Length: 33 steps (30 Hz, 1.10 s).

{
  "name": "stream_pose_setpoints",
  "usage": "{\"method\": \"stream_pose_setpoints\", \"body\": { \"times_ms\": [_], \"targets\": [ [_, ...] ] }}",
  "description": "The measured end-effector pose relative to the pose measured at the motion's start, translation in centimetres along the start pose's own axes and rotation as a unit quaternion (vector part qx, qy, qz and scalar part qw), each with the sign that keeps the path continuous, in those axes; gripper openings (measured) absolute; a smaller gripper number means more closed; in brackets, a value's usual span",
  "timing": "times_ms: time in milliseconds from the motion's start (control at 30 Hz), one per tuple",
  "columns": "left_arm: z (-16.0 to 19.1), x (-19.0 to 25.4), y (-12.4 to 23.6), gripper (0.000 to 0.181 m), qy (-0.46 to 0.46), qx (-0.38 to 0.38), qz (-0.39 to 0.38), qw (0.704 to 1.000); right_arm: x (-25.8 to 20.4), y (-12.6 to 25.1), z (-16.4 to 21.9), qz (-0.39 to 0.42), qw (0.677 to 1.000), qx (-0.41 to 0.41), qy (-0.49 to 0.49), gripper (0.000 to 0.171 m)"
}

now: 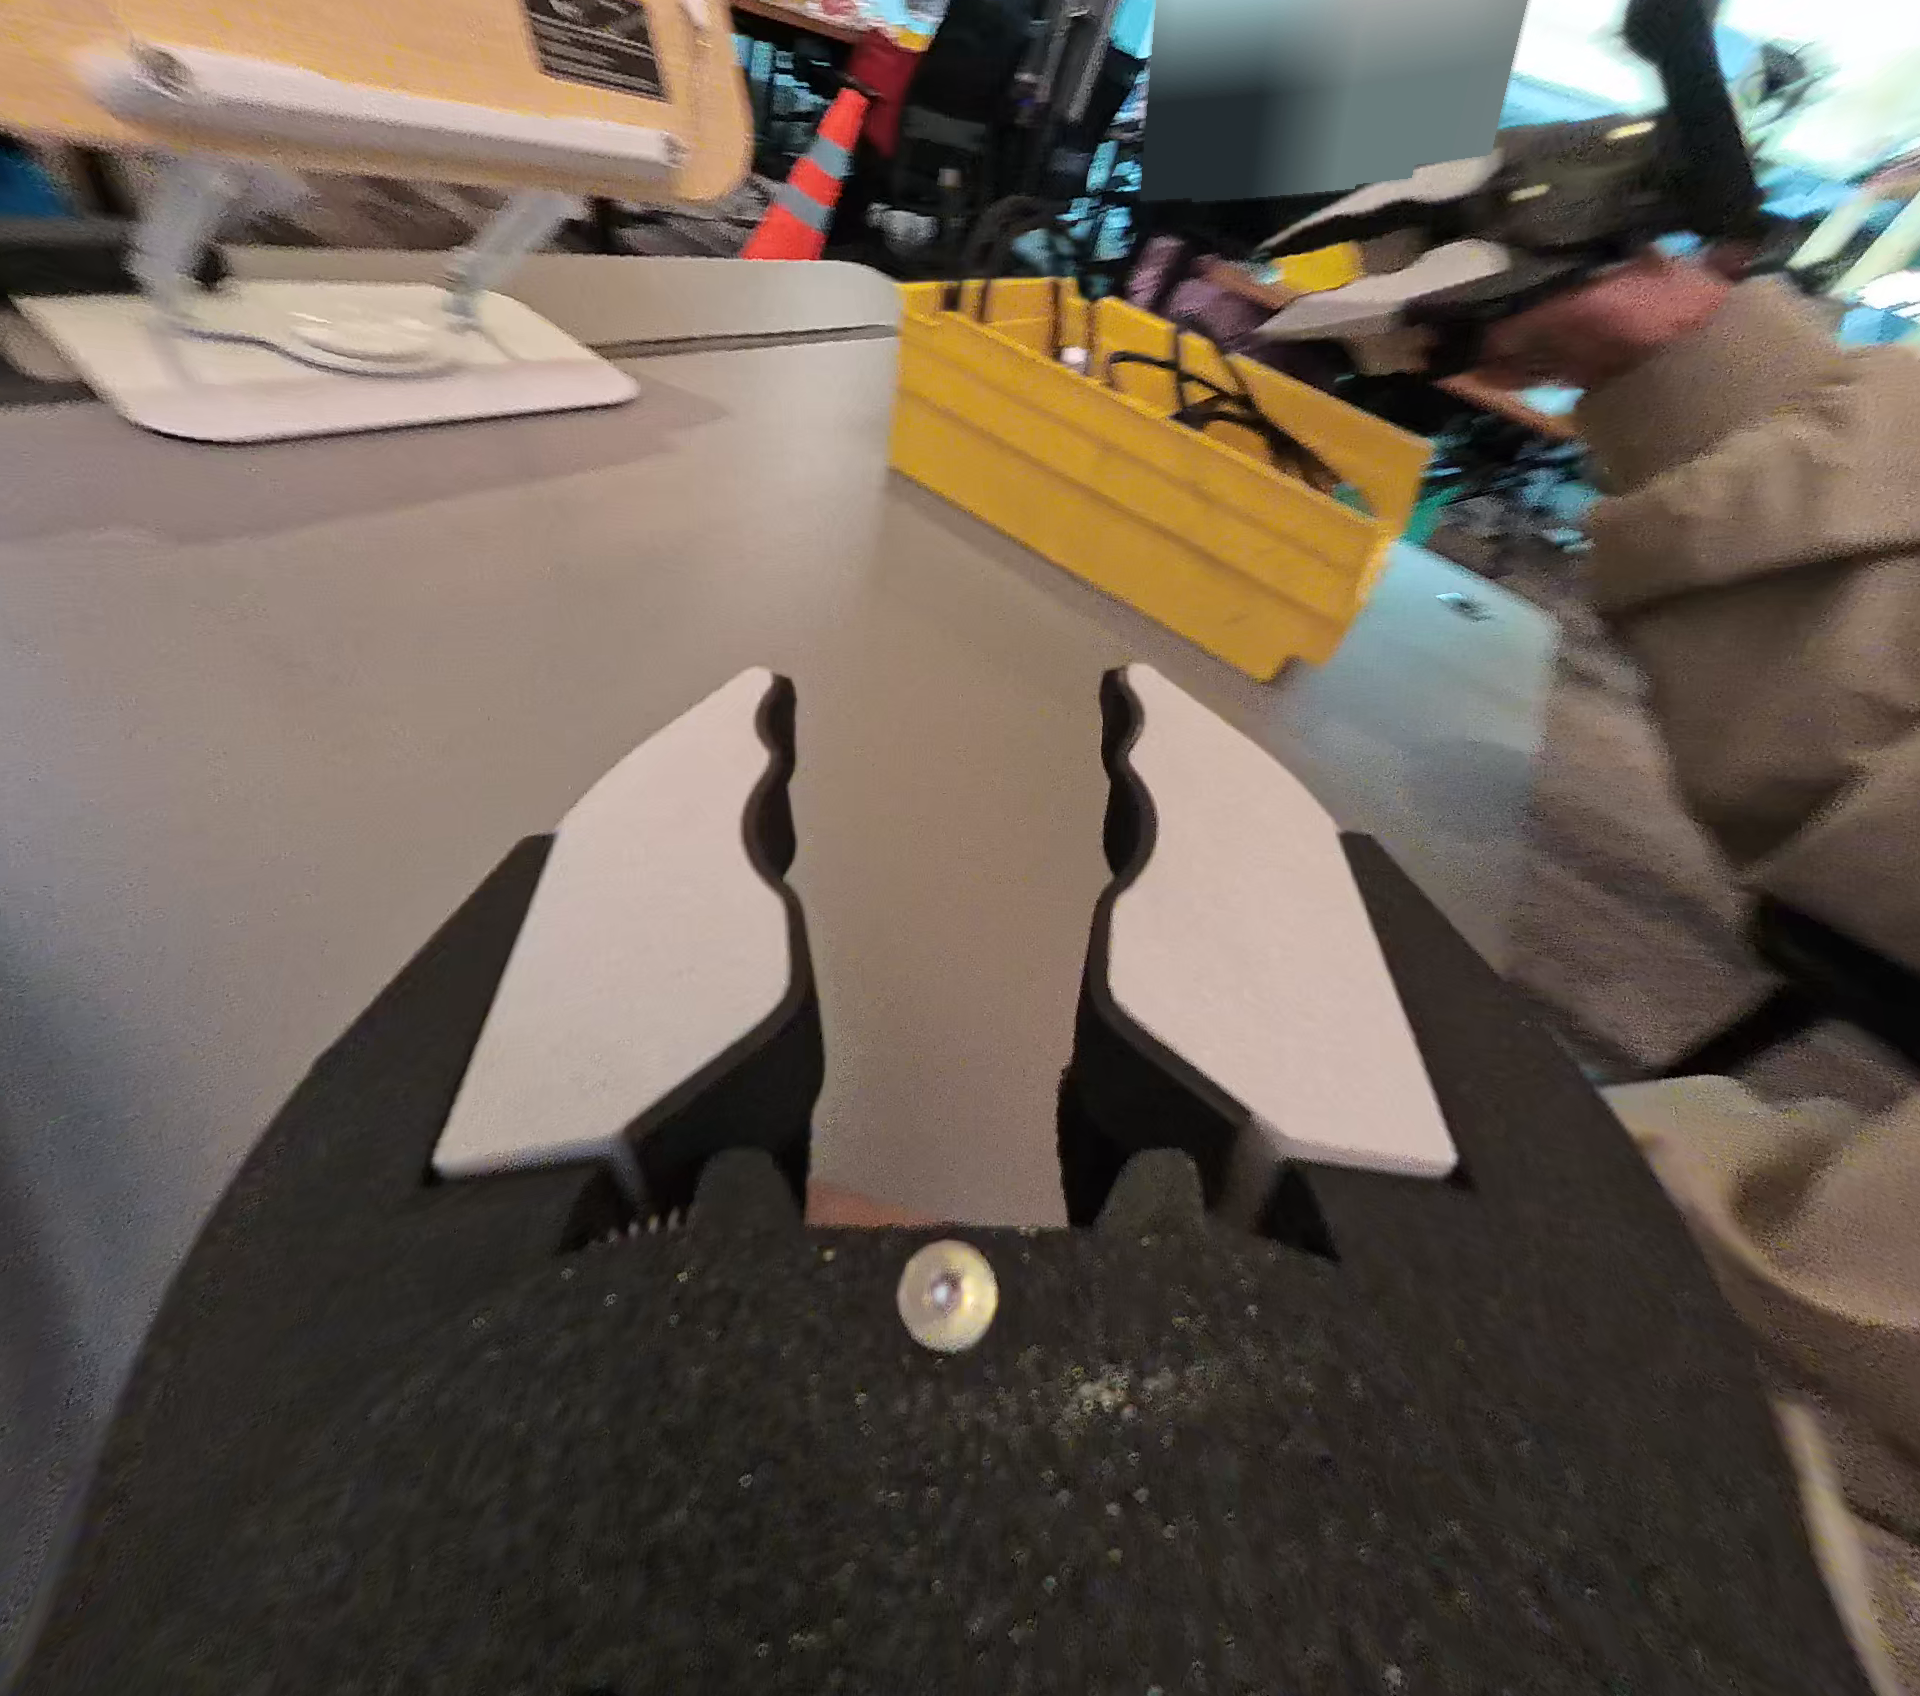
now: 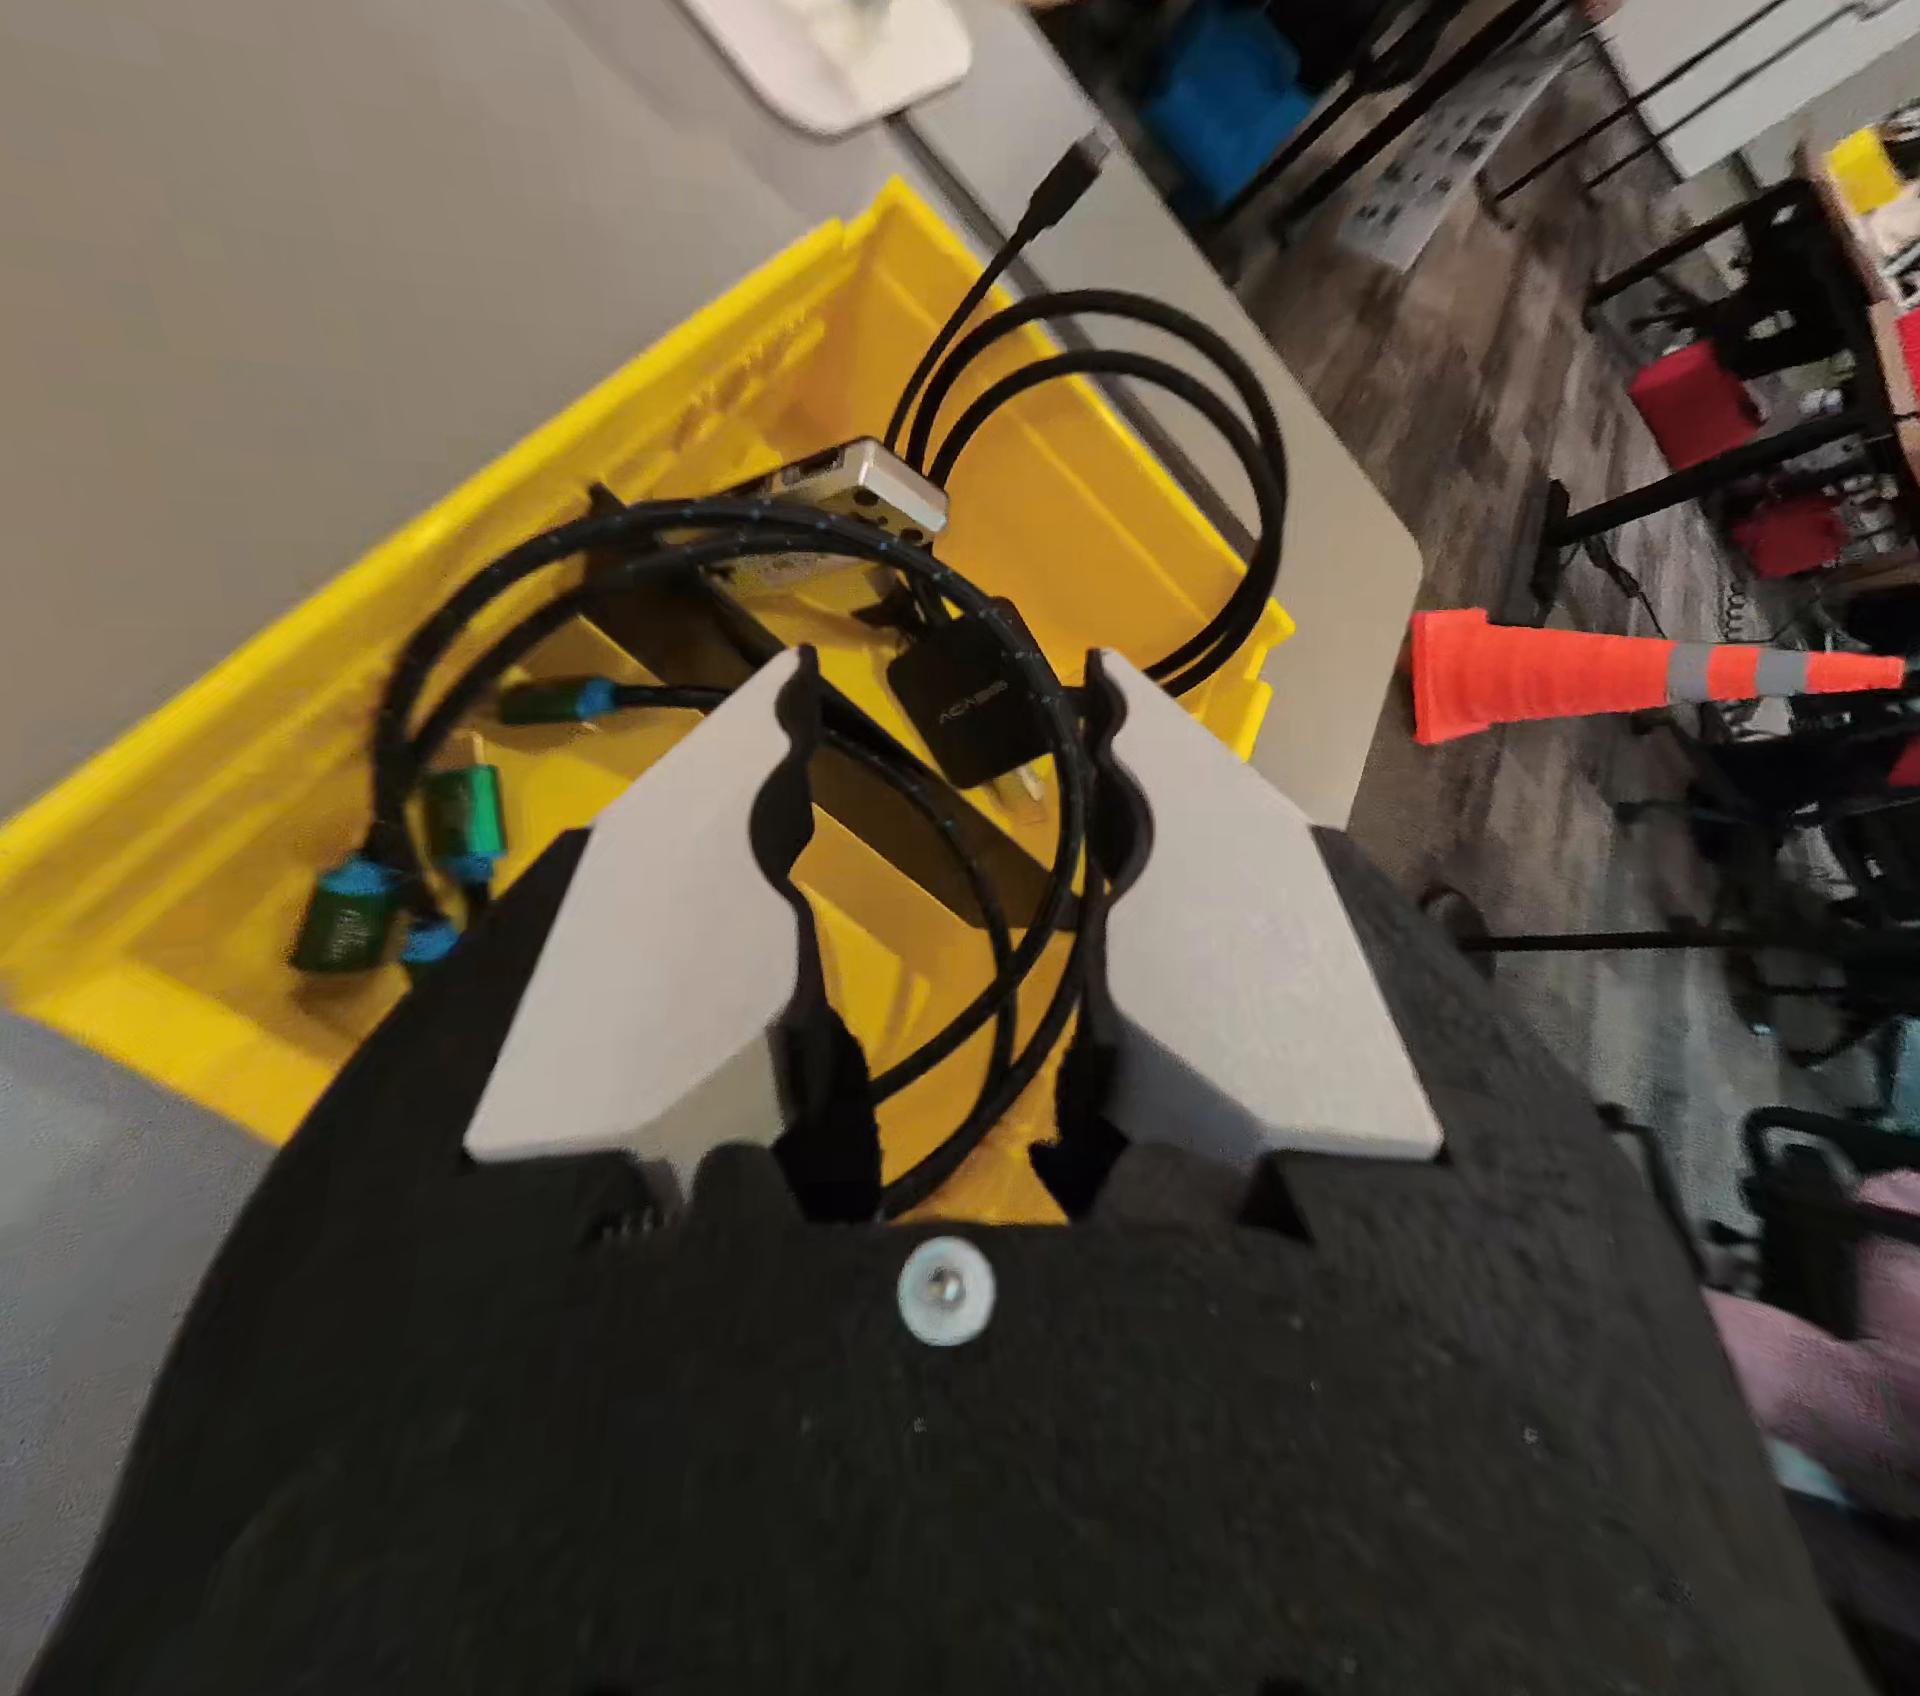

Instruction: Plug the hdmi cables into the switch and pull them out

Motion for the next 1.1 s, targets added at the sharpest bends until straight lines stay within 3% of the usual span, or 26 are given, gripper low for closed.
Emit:
{"method": "stream_pose_setpoints", "body": {
  "times_ms": [33, 100, 167, 267, 500, 600, 900, 1100],
  "targets": [
    [-0.2, -0.5, 0.8, 0.054, -0.021, -0.003, -0.031, 0.999, -0.4, 1.1, -0.1, 0.010, 0.999, 0.024, -0.026, 0.051],
    [-0.6, -0.8, 2.9, 0.053, -0.063, -0.002, -0.068, 0.996, -1.6, 3.3, 0.0, 0.027, 0.991, 0.082, -0.104, 0.051],
    [-1.1, -1.0, 5.5, 0.039, -0.078, 0.018, -0.113, 0.990, -3.6, 5.1, 0.5, 0.030, 0.967, 0.144, -0.207, 0.051],
    [-0.5, -2.6, 9.7, 0.051, -0.064, 0.008, -0.183, 0.981, -6.2, 7.2, 2.9, 0.060, 0.921, 0.194, -0.331, 0.051],
    [6.1, -11.3, 19.6, 0.060, -0.009, -0.113, -0.365, 0.924, -10.5, 8.4, 8.3, 0.065, 0.913, 0.165, -0.368, 0.059],
    [6.6, -12.4, 21.1, 0.059, 0.012, -0.142, -0.387, 0.911, -10.2, 8.3, 9.1, 0.060, 0.913, 0.145, -0.377, 0.059],
    [7.4, -13.3, 22.9, 0.054, 0.052, -0.128, -0.404, 0.904, -9.9, 8.7, 10.2, 0.071, 0.901, 0.136, -0.407, 0.060],
    [6.6, -13.0, 23.1, 0.054, 0.017, -0.131, -0.419, 0.899, -9.6, 8.3, 10.3, 0.071, 0.902, 0.131, -0.406, 0.060]
  ]
}}
Point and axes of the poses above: each gripper's, where its closed fingertips meet, y back along the fingers, z out of its underside, x = y × z across the jaws, the point moved 2 cm from there along y, back along the fingers, and after that the axes turned 4 degrees about x, right-handed, at the moved point
